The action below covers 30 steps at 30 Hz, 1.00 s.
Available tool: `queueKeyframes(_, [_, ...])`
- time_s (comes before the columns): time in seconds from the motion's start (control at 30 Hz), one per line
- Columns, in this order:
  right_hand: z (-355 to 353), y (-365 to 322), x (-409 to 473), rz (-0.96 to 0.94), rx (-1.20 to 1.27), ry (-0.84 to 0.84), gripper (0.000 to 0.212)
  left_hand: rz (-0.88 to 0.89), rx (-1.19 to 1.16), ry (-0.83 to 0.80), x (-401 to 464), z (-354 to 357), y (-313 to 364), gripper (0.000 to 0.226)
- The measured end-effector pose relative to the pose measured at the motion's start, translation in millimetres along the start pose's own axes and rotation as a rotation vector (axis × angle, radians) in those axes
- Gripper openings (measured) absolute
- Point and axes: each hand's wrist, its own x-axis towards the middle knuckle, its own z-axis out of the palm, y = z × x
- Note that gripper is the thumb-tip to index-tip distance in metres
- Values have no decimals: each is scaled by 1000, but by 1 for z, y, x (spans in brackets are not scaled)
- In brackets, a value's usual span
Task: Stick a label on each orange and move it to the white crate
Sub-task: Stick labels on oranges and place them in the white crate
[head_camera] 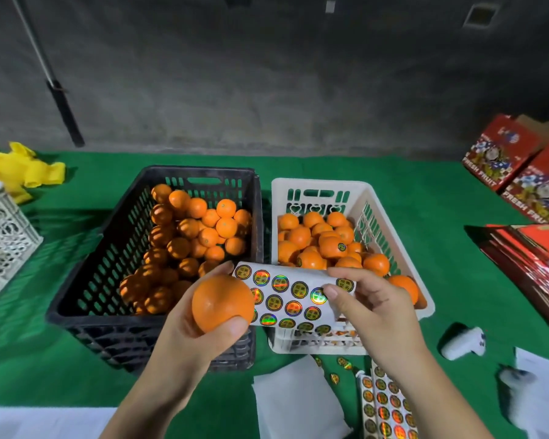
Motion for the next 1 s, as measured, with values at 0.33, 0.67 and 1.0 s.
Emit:
queueKeyframes(0.33, [3,-1,-1,-95,-199,37,19,0,-75,9,-8,2,2,82])
queueKeyframes(0.67, [-5,3,-1,-11,-94,-35,14,-2,-51,13,-11,7,2,83])
queueKeyframes(1.0, [-13,7,4,116,-72,-194,17,21,55,-7,-11,7,10,89])
